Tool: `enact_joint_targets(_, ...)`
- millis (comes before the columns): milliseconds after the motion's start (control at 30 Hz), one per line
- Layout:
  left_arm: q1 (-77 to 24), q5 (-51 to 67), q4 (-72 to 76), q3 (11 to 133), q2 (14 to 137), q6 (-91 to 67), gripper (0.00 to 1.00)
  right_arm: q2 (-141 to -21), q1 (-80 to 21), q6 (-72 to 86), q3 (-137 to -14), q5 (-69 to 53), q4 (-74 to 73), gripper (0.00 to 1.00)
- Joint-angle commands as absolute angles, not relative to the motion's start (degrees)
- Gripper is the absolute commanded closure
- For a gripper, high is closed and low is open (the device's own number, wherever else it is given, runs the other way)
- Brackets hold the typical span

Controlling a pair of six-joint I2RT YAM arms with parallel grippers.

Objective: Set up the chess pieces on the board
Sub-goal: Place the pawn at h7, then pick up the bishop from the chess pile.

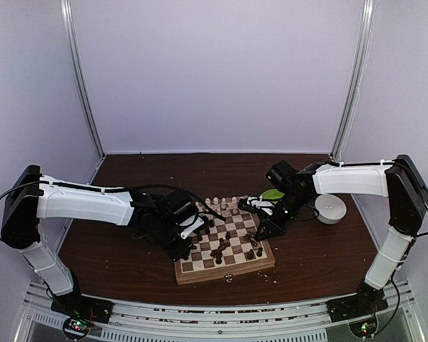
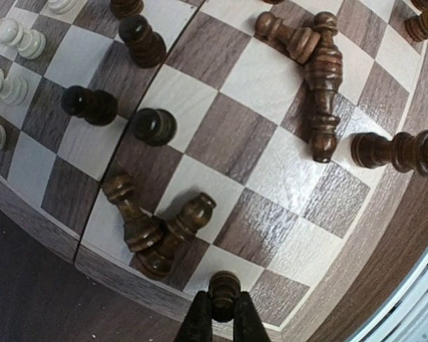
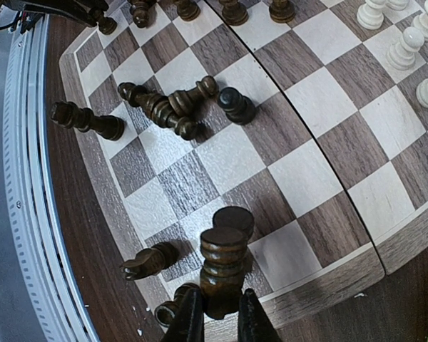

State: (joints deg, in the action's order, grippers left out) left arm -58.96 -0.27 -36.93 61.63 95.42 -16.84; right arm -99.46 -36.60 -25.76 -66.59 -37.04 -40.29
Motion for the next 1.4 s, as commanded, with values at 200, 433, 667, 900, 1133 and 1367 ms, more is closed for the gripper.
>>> enact_joint_targets(200,-59.2,-0.9,-35.6,61.9,91.7,-16.8,0.59,-98.5,-36.2,-26.1,-68.5,-36.8,-40.5,0.99)
enact_joint_targets(433,-59.2,-2.4,-37.4,64.0,86.6,-16.7,0.47,-95.8,-36.0,-25.4,-68.4,-37.7,-40.5,0.99)
enact_joint_targets(667,-59.2,-1.5,-10.4,59.3,82.0,-21.3,0.38,-90.4,-35.5,-23.3,-69.7,-40.4,-40.8,0.99)
enact_joint_targets(900,-59.2,4.1,26.5,54.0,90.7,-19.8,0.34,-87.5,-35.5,-22.4,-75.3,-43.6,-45.3,0.99)
enact_joint_targets(1133,-57.9,7.9,43.7,51.1,97.3,-22.0,0.29,-84.9,-35.5,-22.3,-77.0,-43.7,-47.4,0.99)
enact_joint_targets(1367,-56.8,19.4,54.4,51.2,103.7,-23.2,0.26,-83.5,-35.5,-21.3,-76.0,-44.0,-46.3,0.99)
